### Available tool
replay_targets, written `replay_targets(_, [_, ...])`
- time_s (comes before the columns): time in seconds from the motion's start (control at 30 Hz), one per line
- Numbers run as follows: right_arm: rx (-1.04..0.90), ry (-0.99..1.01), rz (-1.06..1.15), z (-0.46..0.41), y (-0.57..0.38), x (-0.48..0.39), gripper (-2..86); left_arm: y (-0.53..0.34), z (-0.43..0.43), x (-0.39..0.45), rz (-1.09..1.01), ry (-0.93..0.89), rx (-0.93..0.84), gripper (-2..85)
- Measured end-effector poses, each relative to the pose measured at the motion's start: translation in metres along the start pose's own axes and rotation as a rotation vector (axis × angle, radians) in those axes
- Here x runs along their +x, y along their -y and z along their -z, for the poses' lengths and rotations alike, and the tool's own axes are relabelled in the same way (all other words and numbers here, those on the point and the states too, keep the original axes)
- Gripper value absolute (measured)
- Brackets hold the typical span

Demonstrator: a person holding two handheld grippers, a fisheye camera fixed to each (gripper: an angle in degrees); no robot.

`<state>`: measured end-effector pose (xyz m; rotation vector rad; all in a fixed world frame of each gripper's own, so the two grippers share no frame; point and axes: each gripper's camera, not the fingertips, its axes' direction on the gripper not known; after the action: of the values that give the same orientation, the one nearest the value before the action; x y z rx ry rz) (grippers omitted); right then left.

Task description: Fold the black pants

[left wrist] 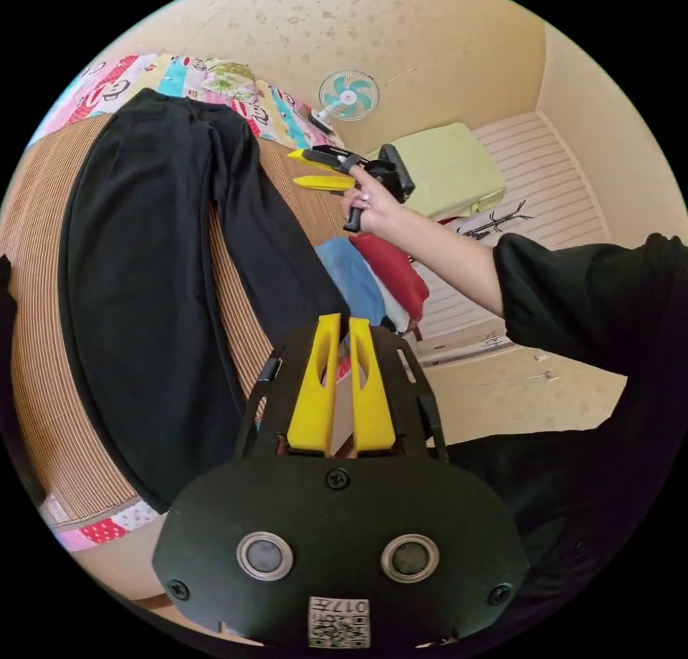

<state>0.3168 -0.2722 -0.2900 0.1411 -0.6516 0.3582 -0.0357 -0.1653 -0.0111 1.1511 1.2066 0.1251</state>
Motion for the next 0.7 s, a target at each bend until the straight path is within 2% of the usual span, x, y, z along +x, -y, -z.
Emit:
replay_targets(0.2, [0.071, -0.228, -0.092, -0.047, 0.112, -0.018, 16.5, -0.010, 0.041, 0.027, -0.032, -0.181, 0.113, -0.5])
replay_targets(0.27, [0.048, -0.261, -0.088, -0.064, 0.130, -0.021, 16.2, -0.016, 0.046, 0.030, -0.092, -0.388, 0.157, -0.8])
replay_targets(0.33, [0.017, -0.333, -0.085, -0.085, 0.147, -0.028, 14.4, -0.022, 0.044, 0.031, -0.082, -0.446, 0.171, -0.9])
replay_targets(0.4, [-0.023, -0.420, -0.112, -0.101, 0.153, -0.030, 13.0, -0.028, 0.036, 0.031, -0.092, -0.355, 0.132, -0.9])
replay_targets(0.5, [-0.052, -0.586, -0.079, -0.124, 0.145, -0.036, 14.3, -0.040, 0.022, -0.005, 0.005, -0.242, 0.084, -0.6])
replay_targets(0.6, [-0.086, -0.636, -0.015, -0.144, 0.122, -0.041, 14.6, -0.047, 0.008, -0.056, 0.132, 0.019, -0.015, 0.7])
replay_targets(0.63, [-0.107, -0.632, 0.009, -0.151, 0.108, -0.044, 14.6, -0.047, -0.001, -0.075, 0.154, 0.100, -0.056, 5.2])
replay_targets(0.7, [-0.137, -0.621, 0.047, -0.157, 0.083, -0.048, 14.5, -0.043, -0.021, -0.099, 0.170, 0.107, -0.109, 10.3])
